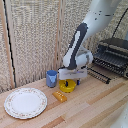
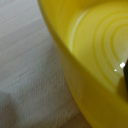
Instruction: Notice the yellow vessel located before you. Bring your fastener close to the yellow vessel and smoothly hold it. Transfer the yellow vessel above the white plating and let go of your hold on it, then set the vessel on the plating.
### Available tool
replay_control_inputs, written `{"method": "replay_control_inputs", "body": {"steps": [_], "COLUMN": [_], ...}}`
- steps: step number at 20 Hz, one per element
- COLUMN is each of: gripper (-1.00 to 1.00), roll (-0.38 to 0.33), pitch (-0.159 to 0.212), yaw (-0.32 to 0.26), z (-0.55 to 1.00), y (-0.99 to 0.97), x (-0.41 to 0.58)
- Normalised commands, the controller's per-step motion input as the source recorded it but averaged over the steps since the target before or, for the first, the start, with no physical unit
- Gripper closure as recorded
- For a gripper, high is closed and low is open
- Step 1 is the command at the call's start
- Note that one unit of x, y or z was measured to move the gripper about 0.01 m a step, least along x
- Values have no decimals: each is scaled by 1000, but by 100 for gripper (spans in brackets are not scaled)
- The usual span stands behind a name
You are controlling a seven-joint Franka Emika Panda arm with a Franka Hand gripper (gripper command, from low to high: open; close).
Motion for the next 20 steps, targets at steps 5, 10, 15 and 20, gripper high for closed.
{"method": "replay_control_inputs", "body": {"steps": [5, 10, 15, 20], "gripper": [100, 100, 100, 100], "roll": [-15, -5, -3, 25], "pitch": [-3, -10, 15, 83], "yaw": [2, 0, 0, 8], "z": [-9, 1, 277, 733], "y": [67, 13, -231, -332], "x": [0, -93, -25, 114]}}
